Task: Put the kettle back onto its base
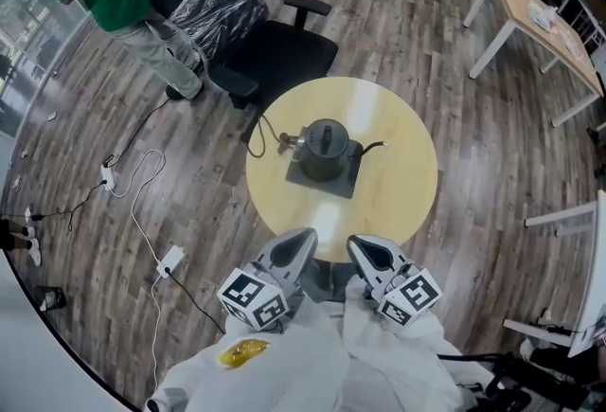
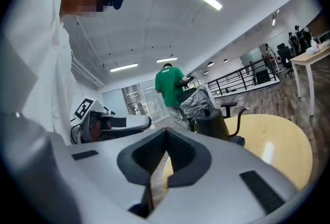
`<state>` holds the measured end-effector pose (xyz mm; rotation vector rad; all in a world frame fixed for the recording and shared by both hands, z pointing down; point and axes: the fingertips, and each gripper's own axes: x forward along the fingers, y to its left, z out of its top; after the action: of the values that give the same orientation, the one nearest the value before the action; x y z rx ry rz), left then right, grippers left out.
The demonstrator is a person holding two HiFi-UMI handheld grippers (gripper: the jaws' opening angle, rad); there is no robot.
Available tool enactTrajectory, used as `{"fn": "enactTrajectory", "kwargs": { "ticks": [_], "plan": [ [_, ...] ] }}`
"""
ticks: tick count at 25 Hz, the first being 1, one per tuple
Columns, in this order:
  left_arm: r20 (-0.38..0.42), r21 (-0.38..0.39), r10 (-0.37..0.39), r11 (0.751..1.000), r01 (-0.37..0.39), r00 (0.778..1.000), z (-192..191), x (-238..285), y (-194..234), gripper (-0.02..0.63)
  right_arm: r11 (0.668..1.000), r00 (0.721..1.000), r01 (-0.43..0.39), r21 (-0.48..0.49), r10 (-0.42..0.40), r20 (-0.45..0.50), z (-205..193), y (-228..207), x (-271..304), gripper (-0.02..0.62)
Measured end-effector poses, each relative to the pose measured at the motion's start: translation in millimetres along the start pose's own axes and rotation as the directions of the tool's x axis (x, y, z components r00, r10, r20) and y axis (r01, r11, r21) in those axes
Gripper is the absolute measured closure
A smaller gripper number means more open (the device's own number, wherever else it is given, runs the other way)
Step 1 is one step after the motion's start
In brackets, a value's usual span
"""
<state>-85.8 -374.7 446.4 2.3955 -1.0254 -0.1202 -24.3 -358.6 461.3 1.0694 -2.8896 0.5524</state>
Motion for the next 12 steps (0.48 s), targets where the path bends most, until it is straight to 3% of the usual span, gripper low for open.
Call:
{"fn": "enactTrajectory", "kwargs": {
  "ticks": [6, 12],
  "plan": [
    [-0.030, 0.028, 0.002, 1.000, -0.002, 1.000, -15.4, 0.7, -9.0, 0.606, 0.999, 0.999, 0.032, -0.021, -0.031, 0.026, 9.0, -6.0, -0.7, 0.584],
    [0.004, 0.024, 0.032, 0.999, -0.032, 0.999, -5.5, 3.3, -1.8, 0.606, 0.997, 0.999, 0.038, -0.061, -0.036, 0.037, 15.7, -4.1, 2.1, 0.584]
  ]
}}
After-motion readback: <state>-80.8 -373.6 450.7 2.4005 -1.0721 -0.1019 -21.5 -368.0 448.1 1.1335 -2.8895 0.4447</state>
